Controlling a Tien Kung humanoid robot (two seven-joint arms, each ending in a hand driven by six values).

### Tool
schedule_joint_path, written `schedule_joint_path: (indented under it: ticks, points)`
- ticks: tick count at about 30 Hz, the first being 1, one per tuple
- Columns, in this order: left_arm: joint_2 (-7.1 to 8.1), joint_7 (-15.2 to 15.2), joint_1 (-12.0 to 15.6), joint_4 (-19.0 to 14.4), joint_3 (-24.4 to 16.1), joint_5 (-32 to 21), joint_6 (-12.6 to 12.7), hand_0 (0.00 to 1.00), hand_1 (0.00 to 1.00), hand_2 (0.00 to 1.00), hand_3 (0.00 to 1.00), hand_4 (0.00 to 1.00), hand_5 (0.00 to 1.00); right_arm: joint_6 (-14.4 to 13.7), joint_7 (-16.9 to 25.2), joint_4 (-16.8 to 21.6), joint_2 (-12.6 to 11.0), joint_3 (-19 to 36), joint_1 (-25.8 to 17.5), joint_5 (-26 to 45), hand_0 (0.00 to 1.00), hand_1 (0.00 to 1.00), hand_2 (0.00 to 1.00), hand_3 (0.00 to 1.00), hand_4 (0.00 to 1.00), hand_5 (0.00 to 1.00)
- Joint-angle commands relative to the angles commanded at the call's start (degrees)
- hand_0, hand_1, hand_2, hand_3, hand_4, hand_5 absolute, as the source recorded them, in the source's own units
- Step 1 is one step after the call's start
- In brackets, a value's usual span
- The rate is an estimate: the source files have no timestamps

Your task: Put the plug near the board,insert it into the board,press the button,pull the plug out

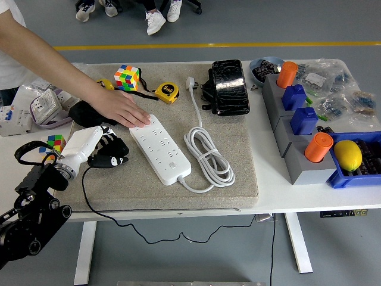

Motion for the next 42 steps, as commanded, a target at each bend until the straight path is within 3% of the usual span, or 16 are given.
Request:
schedule_joint_path:
  ticks: [1,2,7,8,11,13,14,16,19,20,23,27,34,42]
  points:
    - [0.03,0.11,0.06,-0.15,-0.15,0.09,-0.16,0.466,0.612,0.589,0.687,0.998,0.239,-0.01,0.00,0.03,0.00,0.04,0.00,-0.06,0.549,0.618,0.556,0.512,0.856,0.384]
    - [0.06,0.29,0.18,-0.41,-0.42,0.25,-0.42,0.512,0.675,0.685,0.765,0.998,0.314,-0.01,0.00,0.06,0.00,0.06,0.01,-0.11,0.547,0.613,0.556,0.512,0.856,0.383]
    - [0.28,-0.16,1.34,-2.88,-2.97,-0.58,-0.56,0.512,0.675,0.685,0.765,0.998,0.314,-0.03,0.02,0.13,-0.01,0.21,0.08,-0.30,0.547,0.613,0.556,0.512,0.856,0.383]
    - [0.37,-0.31,1.62,-3.62,-3.57,-0.88,-0.63,0.525,0.688,0.704,0.778,0.998,0.353,-0.04,0.02,0.11,0.01,0.24,0.10,-0.29,0.546,0.614,0.556,0.512,0.856,0.384]
    - [0.83,-2.06,2.94,-6.73,-6.09,-3.31,-0.81,0.525,0.688,0.704,0.778,0.998,0.353,-0.03,0.02,-0.01,0.08,0.22,0.19,-0.22,0.546,0.614,0.556,0.512,0.856,0.384]
    - [1.18,-4.84,4.08,-8.69,-7.99,-7.49,-0.59,0.525,0.688,0.704,0.778,0.998,0.353,-0.01,0.03,-0.27,0.14,0.05,0.35,-0.04,0.546,0.614,0.556,0.512,0.856,0.384]
    - [1.31,-6.58,4.50,-9.29,-8.76,-9.73,-0.45,0.438,0.602,0.606,0.684,0.998,0.415,0.00,0.02,-0.43,0.18,-0.04,0.45,0.08,0.548,0.613,0.555,0.512,0.856,0.384]
    - [1.56,-10.59,5.24,-9.71,-10.32,-14.57,0.32,0.438,0.602,0.606,0.684,0.998,0.415,0.06,0.02,-0.75,0.28,-0.47,0.64,0.57,0.548,0.613,0.555,0.512,0.856,0.384]
    - [1.96,-15.36,5.59,-9.07,-11.93,-21.64,0.82,0.438,0.602,0.606,0.684,0.998,0.415,0.11,0.05,-0.82,0.40,-0.61,0.83,0.69,0.548,0.613,0.555,0.512,0.856,0.384]
    - [2.28,-16.69,5.55,-8.41,-12.41,-24.25,1.10,0.365,0.512,0.525,0.559,0.869,0.350,0.12,0.05,-0.84,0.45,-0.65,0.97,0.69,0.548,0.613,0.556,0.512,0.857,0.383]
    - [2.67,-18.67,5.39,-6.66,-13.10,-31.53,1.24,0.365,0.512,0.525,0.559,0.869,0.350,0.10,0.03,-1.01,0.49,-0.67,1.27,0.49,0.548,0.613,0.556,0.512,0.857,0.383]
    - [2.40,-18.96,5.24,-3.81,-13.83,-41.21,-0.20,0.354,0.488,0.521,0.557,0.826,0.310,0.13,0.02,-1.07,0.41,-0.88,1.69,0.65,0.548,0.613,0.556,0.512,0.857,0.384]
    - [1.45,-17.50,5.45,-2.03,-14.55,-57.22,-1.06,0.355,0.481,0.519,0.556,0.807,0.295,0.15,0.02,-1.21,0.47,-1.05,2.25,0.78,0.548,0.613,0.557,0.512,0.856,0.384]
    - [1.36,-15.41,5.47,-2.55,-14.49,-57.76,-1.53,0.361,0.482,0.523,0.558,0.802,0.295,0.30,-0.11,-1.39,0.86,-1.63,2.11,0.92,0.548,0.613,0.557,0.512,0.856,0.384]
